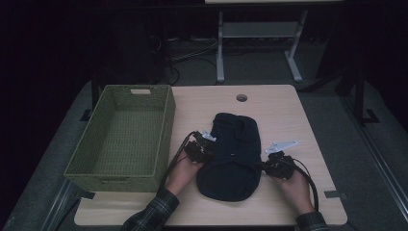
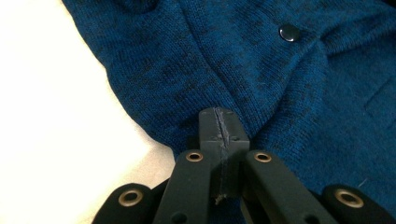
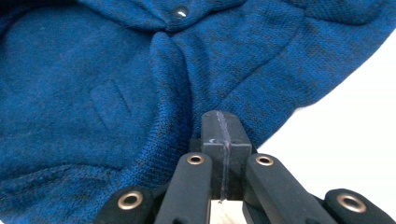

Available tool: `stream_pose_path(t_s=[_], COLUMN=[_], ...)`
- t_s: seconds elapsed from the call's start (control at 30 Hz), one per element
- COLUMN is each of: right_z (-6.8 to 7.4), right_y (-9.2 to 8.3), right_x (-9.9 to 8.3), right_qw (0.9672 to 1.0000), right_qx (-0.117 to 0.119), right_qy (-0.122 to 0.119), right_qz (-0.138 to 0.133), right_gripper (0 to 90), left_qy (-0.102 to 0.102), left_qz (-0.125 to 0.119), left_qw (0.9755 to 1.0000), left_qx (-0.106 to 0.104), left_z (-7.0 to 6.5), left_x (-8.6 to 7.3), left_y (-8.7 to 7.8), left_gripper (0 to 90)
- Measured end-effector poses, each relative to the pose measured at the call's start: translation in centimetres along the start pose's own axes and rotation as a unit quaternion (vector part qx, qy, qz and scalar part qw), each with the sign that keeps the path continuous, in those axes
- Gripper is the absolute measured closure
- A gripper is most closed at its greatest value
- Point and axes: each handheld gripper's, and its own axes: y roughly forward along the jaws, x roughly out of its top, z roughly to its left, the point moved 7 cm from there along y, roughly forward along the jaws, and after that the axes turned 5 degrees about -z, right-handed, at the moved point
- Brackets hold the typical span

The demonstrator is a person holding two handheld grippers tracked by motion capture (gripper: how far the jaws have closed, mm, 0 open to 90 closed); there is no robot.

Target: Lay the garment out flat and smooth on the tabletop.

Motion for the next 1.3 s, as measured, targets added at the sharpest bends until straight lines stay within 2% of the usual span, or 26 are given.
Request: stream_pose_path(t_s=[0.13,0.33,0.63,0.7,0.87,1.3], right_z=[-0.4,-0.8,-0.6,-0.4,-0.1,1.9], right_y=[0.0,-0.2,-0.6,-0.7,-1.1,-2.8], right_x=[0.0,-0.1,-0.4,-0.5,-1.1,-2.9], right_qw=[0.9999,0.9997,0.9998,0.9998,0.9999,1.0], right_qx=[-0.013,-0.022,-0.021,-0.02,-0.014,0.004], right_qy=[-0.004,-0.006,-0.001,-0.001,0.003,-0.005], right_qz=[-0.002,0.001,0.007,0.008,0.002,0.006], right_gripper=[90.0,90.0,90.0,90.0,90.0,90.0], left_qy=[-0.004,-0.007,-0.003,0.003,-0.011,0.006], left_qz=[-0.001,-0.004,-0.015,-0.011,-0.018,-0.013], left_qw=[0.9999,0.9993,0.998,0.9979,0.9967,0.9959], left_qx=[-0.01,-0.036,-0.061,-0.063,-0.078,-0.089], left_z=[-0.2,-1.3,-2.5,-2.7,-3.3,-4.7], left_x=[-0.2,-0.8,-1.6,-1.7,-2.1,-2.7], left_y=[-0.1,-0.5,-0.9,-1.1,-1.2,-1.7], left_gripper=[90.0,89.9,90.0,90.0,89.9,89.9])
